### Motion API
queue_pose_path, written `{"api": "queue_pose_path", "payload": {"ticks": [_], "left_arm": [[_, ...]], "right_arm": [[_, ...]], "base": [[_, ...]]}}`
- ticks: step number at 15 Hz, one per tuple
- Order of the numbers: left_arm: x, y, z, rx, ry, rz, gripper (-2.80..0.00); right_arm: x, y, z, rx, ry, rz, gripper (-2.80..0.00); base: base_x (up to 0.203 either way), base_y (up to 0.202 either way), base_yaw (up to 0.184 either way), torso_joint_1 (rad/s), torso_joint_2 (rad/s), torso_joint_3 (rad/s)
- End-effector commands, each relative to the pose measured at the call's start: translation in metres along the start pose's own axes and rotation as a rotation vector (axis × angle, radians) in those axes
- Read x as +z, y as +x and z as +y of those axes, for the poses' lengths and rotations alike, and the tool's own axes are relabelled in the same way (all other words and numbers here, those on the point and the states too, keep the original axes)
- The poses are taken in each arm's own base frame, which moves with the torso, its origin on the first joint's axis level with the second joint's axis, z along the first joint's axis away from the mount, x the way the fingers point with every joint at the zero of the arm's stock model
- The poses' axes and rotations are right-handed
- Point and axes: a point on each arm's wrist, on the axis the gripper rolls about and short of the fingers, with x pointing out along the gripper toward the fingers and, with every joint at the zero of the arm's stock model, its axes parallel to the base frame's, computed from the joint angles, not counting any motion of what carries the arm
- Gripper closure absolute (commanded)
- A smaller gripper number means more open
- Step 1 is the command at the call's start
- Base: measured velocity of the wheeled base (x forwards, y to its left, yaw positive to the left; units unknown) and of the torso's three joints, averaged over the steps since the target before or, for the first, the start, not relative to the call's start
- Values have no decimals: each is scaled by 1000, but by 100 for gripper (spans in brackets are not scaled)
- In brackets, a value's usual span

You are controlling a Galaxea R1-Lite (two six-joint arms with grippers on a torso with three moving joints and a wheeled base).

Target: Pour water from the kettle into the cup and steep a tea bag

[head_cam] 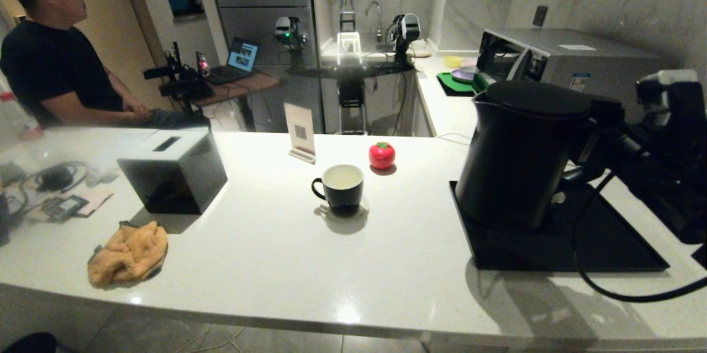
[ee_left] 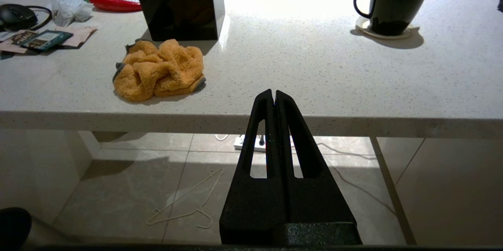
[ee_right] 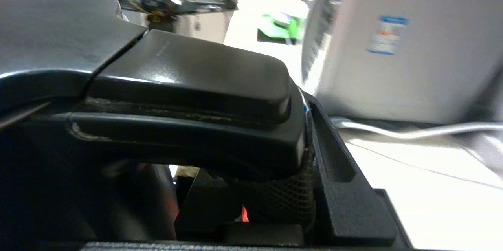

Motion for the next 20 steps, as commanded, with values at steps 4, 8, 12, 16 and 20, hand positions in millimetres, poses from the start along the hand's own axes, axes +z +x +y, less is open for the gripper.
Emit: {"api": "queue_pose_path", "payload": {"ticks": [4,8,12,16,20], "left_arm": [[0,0,0,0,0,1,0],[0,0,0,0,0,1,0],[0,0,0,0,0,1,0],[0,0,0,0,0,1,0],[0,0,0,0,0,1,0]], "right_arm": [[-12,16,30,82,4,26,0],[-23,25,40,98,-1,54,0],[-39,32,48,114,-5,95,0],[-34,49,66,125,0,93,0],[-37,69,80,87,-11,122,0]], "base": [[0,0,0,0,0,0],[0,0,0,0,0,0],[0,0,0,0,0,0],[0,0,0,0,0,0],[0,0,0,0,0,0]]}}
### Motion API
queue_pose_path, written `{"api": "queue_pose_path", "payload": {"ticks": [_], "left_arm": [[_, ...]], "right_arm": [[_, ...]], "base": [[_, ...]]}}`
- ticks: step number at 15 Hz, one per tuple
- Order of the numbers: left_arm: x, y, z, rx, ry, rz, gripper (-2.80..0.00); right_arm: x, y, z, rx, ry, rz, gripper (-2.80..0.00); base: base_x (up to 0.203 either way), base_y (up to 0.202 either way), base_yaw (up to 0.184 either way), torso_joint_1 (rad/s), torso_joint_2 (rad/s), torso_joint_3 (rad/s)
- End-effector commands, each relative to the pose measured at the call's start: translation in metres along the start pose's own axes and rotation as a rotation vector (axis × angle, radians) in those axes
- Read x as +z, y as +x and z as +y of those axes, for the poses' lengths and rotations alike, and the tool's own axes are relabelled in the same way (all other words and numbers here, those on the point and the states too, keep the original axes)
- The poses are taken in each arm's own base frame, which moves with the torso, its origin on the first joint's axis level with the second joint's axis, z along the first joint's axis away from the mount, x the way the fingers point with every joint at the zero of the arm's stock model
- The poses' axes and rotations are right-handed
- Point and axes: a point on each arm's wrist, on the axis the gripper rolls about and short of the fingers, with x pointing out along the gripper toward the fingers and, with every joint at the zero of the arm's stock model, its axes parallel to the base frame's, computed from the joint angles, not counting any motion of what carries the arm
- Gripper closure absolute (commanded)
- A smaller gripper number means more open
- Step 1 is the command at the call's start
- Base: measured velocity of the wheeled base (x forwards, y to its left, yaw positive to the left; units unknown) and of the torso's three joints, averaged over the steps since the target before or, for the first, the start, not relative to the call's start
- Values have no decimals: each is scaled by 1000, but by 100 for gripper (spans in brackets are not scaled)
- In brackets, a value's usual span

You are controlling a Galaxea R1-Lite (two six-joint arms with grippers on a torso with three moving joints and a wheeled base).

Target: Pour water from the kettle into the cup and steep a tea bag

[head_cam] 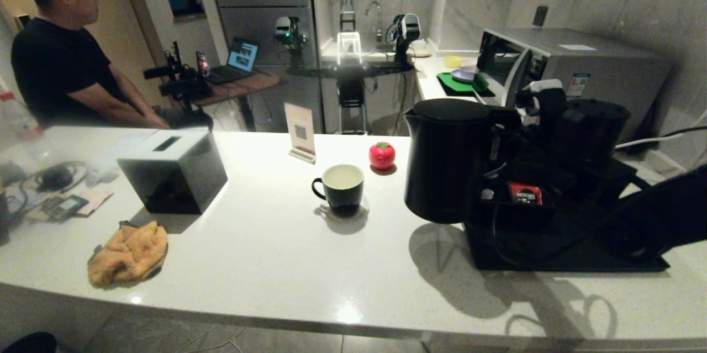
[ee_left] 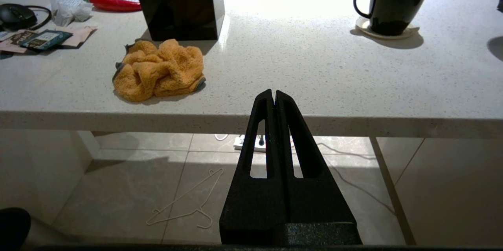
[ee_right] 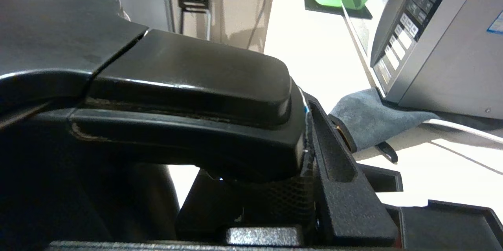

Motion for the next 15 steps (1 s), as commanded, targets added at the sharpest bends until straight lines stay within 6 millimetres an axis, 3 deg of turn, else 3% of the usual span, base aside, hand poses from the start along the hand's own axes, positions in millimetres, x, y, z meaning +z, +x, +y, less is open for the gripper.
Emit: {"api": "queue_pose_path", "payload": {"ticks": [1,4,9,15], "left_arm": [[0,0,0,0,0,1,0],[0,0,0,0,0,1,0],[0,0,0,-2,0,1,0],[0,0,0,0,0,1,0]], "right_arm": [[-6,10,8,4,-6,13,0],[-12,18,22,-62,-22,58,0],[-15,14,45,-44,-39,86,0],[-14,18,50,-38,-134,83,0]], "base": [[0,0,0,0,0,0],[0,0,0,0,0,0],[0,0,0,0,0,0],[0,0,0,0,0,0]]}}
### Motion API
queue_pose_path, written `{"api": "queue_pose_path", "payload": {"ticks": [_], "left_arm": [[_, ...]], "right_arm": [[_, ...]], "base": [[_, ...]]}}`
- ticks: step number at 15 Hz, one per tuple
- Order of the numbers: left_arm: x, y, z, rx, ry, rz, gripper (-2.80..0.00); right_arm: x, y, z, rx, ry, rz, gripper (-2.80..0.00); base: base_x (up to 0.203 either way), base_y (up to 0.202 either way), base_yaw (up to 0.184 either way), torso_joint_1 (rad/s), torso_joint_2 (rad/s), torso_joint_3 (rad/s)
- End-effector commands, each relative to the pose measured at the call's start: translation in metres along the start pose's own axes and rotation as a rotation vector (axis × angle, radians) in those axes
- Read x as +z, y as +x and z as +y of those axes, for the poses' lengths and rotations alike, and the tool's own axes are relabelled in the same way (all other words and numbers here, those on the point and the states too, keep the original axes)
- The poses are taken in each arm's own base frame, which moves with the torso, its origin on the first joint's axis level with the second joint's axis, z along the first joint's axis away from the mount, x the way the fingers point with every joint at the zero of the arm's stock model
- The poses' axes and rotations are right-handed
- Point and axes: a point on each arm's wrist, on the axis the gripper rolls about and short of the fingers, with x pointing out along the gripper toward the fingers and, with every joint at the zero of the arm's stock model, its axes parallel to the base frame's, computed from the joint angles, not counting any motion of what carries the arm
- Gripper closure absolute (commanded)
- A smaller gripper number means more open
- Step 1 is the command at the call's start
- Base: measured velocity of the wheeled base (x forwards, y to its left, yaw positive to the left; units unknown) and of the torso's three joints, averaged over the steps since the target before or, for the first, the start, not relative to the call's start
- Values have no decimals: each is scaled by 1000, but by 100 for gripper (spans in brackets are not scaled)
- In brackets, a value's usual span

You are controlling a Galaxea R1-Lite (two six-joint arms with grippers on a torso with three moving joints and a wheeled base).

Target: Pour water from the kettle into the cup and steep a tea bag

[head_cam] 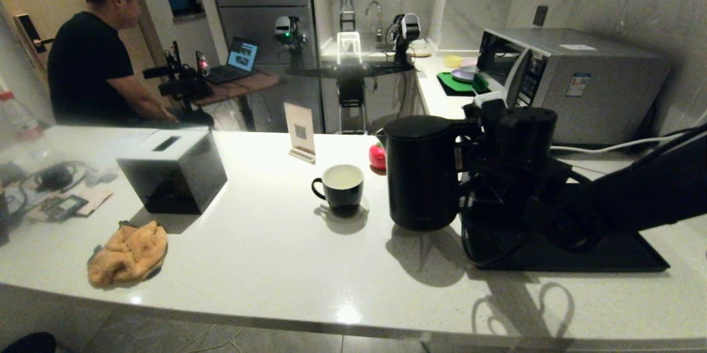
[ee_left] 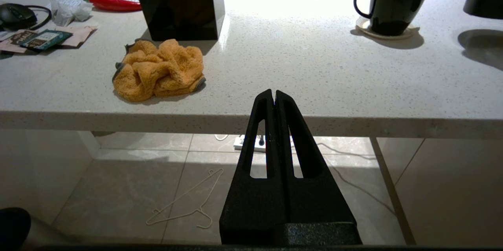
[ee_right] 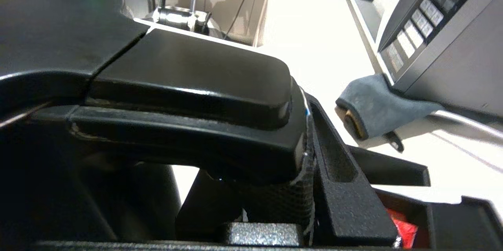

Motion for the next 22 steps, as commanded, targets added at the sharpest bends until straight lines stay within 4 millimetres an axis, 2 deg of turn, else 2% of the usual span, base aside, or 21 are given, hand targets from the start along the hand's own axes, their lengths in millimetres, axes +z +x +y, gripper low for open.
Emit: {"api": "queue_pose_path", "payload": {"ticks": [1,10,22], "left_arm": [[0,0,0,0,0,1,0],[0,0,0,0,0,1,0],[0,0,0,0,0,2,0]], "right_arm": [[1,2,1,-3,-17,-8,0],[11,19,23,16,-127,-48,0],[21,35,30,-4,-295,-91,0]], "base": [[0,0,0,0,0,0],[0,0,0,0,0,0],[0,0,0,0,0,0]]}}
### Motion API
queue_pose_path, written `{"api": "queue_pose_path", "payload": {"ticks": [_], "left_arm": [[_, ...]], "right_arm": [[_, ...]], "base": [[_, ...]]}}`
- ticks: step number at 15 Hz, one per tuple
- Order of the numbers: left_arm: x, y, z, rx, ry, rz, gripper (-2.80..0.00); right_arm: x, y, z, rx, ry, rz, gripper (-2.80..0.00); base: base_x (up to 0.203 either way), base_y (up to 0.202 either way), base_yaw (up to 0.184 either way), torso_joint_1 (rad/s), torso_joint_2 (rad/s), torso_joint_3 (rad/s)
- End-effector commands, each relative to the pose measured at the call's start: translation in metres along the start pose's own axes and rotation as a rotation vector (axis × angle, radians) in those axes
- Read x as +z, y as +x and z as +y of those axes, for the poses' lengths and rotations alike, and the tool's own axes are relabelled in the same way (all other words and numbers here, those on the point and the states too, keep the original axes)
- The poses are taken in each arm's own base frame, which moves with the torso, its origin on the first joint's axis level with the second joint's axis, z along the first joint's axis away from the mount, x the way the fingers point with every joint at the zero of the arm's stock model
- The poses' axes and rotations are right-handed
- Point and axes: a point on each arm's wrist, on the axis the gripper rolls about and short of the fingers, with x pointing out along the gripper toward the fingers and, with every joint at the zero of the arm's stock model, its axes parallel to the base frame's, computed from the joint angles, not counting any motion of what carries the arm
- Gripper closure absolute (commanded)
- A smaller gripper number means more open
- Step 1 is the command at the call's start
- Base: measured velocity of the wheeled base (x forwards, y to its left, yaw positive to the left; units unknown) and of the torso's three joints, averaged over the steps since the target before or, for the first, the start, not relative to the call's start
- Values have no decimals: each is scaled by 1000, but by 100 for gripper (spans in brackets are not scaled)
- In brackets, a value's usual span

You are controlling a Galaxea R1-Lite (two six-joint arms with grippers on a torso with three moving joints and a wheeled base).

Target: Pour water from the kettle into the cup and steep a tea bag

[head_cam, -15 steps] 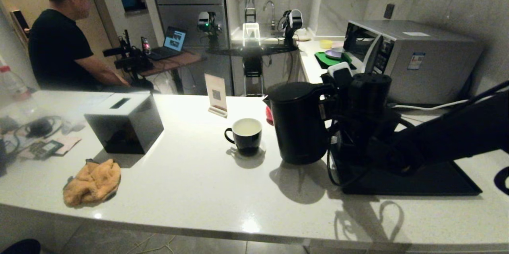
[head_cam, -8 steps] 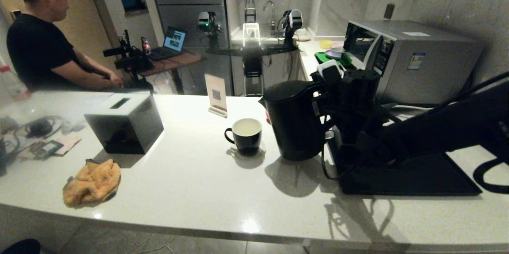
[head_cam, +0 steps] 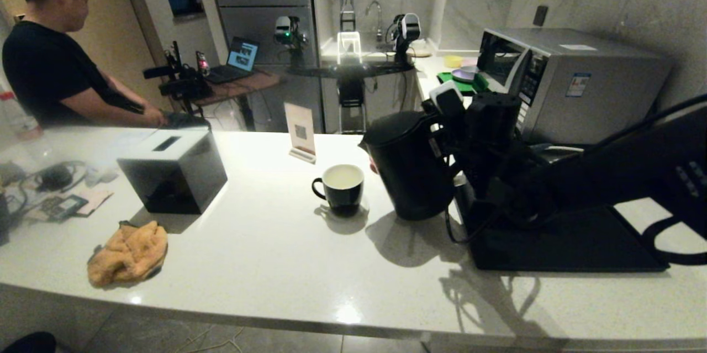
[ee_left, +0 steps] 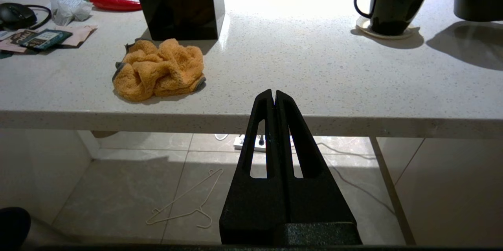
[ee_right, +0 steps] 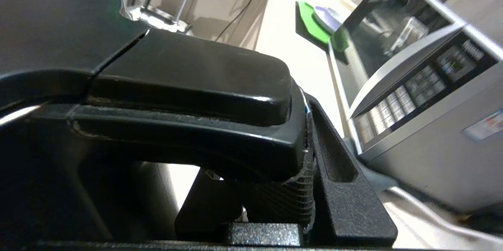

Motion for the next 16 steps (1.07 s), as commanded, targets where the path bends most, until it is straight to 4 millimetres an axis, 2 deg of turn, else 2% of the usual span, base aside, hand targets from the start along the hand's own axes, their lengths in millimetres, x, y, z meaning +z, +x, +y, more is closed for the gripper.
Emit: {"api": "queue_pose_path", "payload": {"ticks": [1,16], "left_arm": [[0,0,0,0,0,2,0],[0,0,0,0,0,1,0]], "right_arm": [[1,3,1,-2,-32,-4,0],[11,11,5,-6,-191,-37,0]], "base": [[0,0,0,0,0,0],[0,0,0,0,0,0]]}}
